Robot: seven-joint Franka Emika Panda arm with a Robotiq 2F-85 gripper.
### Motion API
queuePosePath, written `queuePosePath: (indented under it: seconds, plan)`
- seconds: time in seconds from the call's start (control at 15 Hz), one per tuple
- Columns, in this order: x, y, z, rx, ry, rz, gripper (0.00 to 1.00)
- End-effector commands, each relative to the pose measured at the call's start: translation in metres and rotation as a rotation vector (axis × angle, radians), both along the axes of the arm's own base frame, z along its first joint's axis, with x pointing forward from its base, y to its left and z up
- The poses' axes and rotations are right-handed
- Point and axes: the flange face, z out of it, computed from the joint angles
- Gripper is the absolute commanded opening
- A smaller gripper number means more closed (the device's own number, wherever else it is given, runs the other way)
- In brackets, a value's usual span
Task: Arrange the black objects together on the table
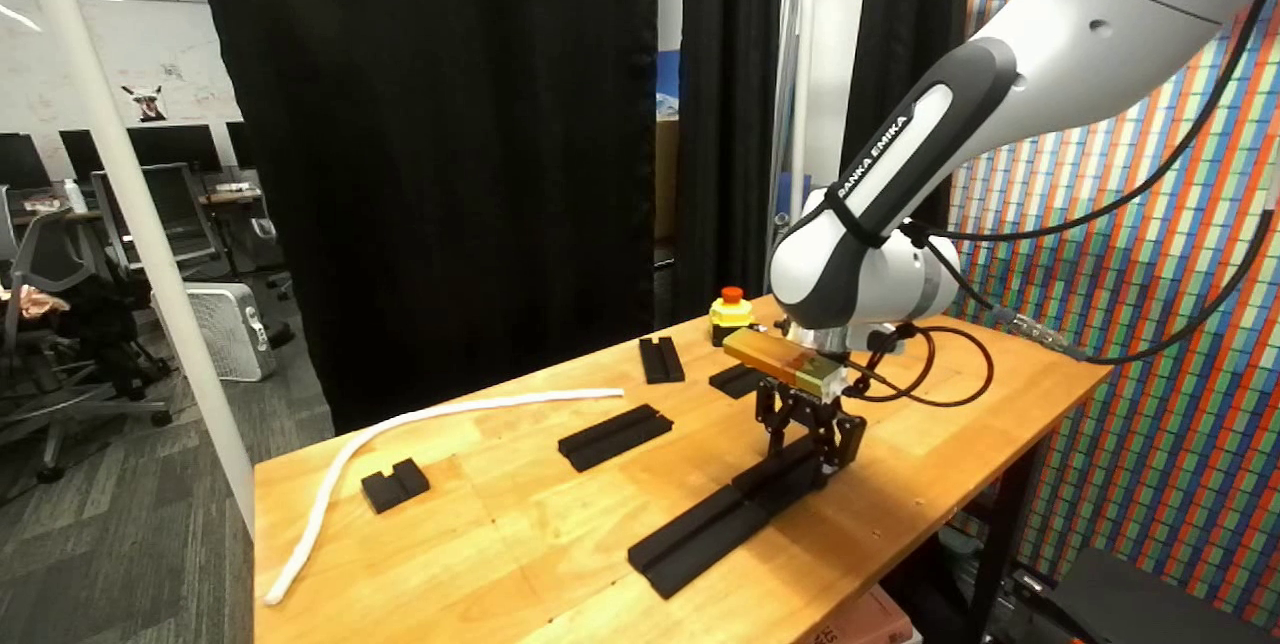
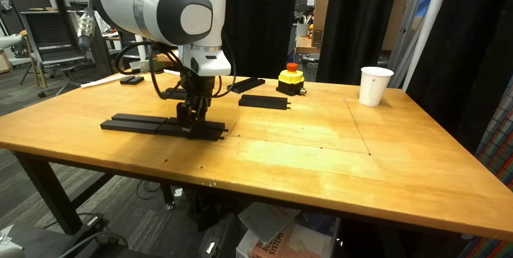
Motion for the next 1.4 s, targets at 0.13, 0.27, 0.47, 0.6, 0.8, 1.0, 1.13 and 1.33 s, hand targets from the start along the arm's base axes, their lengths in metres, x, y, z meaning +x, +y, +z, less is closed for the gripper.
queuePosePath:
  seconds: [0.13,0.27,0.47,0.6,0.8,1.0,1.13,1.33]
  plan:
    - [0.01,0.015,-0.008,0.018,0.006,0.056,0.45]
    - [0.007,0.015,-0.008,0.021,0.004,0.068,0.45]
    - [0.005,0.015,-0.009,0.024,0.001,0.089,0.45]
    - [0.005,0.015,-0.009,0.026,-0.002,0.098,0.45]
    - [0.009,0.016,-0.009,0.036,-0.006,0.091,0.45]
    - [0.013,0.02,-0.011,0.056,-0.004,0.062,0.45]
    - [0.014,0.021,-0.011,0.074,-0.008,0.047,0.45]
    - [0.016,0.023,-0.012,0.095,-0.016,0.028,0.45]
